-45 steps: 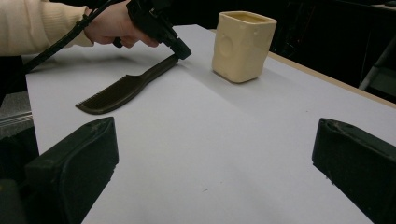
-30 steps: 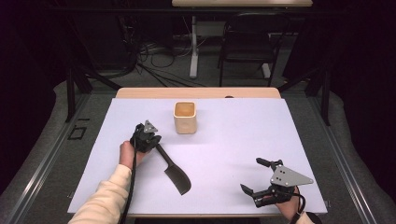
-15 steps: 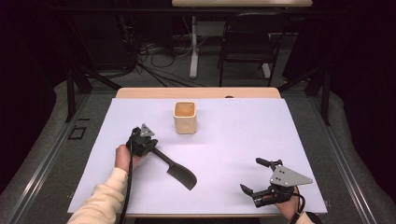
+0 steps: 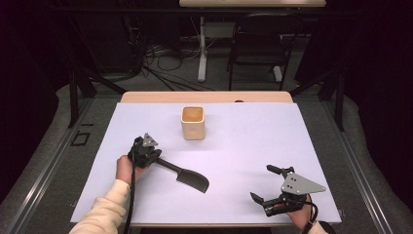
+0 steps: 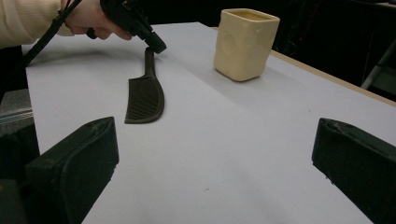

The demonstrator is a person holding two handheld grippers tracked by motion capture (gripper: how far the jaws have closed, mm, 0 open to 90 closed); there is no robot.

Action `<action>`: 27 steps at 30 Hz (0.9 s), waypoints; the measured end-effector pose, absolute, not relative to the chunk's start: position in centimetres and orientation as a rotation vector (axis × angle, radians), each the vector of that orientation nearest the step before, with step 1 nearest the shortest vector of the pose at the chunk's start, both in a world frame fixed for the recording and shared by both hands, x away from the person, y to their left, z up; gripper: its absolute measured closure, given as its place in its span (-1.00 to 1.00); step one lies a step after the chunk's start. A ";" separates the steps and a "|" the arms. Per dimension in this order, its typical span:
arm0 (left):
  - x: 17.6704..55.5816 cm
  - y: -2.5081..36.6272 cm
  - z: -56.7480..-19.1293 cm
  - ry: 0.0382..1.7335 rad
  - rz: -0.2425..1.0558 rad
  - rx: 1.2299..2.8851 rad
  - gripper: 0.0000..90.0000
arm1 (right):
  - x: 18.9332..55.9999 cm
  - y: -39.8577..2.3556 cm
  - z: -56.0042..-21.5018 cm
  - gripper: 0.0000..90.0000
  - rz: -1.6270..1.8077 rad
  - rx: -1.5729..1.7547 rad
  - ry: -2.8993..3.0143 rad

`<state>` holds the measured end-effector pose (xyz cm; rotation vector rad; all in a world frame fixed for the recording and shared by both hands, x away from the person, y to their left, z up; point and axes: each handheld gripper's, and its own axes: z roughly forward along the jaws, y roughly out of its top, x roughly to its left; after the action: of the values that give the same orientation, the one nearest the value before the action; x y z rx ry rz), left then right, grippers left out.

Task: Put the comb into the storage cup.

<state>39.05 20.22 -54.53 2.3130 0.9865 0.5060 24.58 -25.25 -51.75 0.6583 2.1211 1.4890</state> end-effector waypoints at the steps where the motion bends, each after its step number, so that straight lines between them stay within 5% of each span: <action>1: 38.9 20.3 -54.6 0.993 0.500 2.312 1.00 | 24.6 -25.3 -51.7 -1.00 1.484 0.656 2.126; 27: 35.6 21.7 -54.8 1.020 0.452 2.332 1.00 | 24.7 -25.2 -51.8 -0.99 1.484 0.659 2.123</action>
<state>35.55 21.73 -54.78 2.3325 1.0202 0.4518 24.68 -25.19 -51.78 0.6592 2.1226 1.4841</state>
